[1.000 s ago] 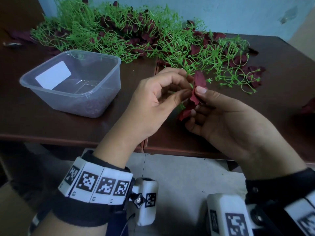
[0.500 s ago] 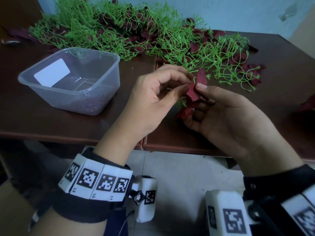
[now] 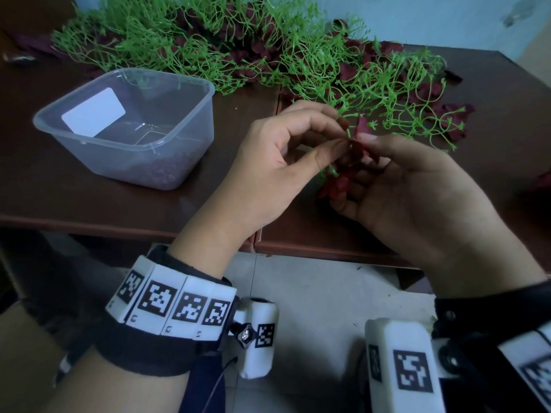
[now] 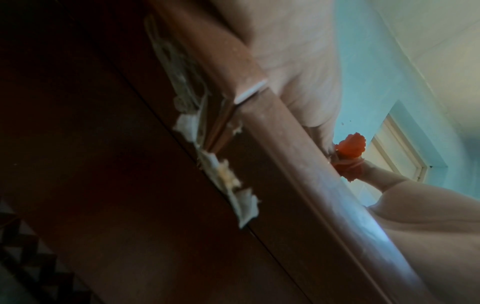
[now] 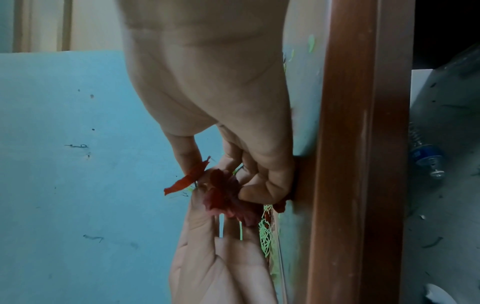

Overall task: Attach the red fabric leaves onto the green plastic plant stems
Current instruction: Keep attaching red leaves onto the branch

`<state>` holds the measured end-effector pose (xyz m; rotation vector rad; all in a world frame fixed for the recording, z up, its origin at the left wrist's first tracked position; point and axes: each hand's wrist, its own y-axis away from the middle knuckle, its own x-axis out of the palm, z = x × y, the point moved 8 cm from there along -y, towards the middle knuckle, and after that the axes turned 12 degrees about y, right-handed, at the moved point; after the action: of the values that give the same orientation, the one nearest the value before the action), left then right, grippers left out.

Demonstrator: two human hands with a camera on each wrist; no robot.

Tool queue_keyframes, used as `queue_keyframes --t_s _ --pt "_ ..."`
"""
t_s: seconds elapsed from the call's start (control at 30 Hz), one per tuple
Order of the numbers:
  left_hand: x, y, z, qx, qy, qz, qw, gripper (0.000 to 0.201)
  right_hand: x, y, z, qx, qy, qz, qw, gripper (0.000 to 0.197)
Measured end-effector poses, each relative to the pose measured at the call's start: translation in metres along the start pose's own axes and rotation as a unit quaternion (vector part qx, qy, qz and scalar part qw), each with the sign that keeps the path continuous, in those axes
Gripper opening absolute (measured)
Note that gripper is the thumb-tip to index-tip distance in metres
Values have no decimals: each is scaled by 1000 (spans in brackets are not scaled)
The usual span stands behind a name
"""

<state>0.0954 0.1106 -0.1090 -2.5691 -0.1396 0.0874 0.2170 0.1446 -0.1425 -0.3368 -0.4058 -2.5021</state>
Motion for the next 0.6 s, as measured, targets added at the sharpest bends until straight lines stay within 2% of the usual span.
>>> queue_keyframes --t_s 0.5,0.6 --pt "-2 0 4 0 -28 -1 1000 7 -1 -3 -2 -3 5 -17 1000 8" --pt "-1 0 5 2 -17 4 1000 10 -2 -4 -3 -12 11 -25 1000 14"
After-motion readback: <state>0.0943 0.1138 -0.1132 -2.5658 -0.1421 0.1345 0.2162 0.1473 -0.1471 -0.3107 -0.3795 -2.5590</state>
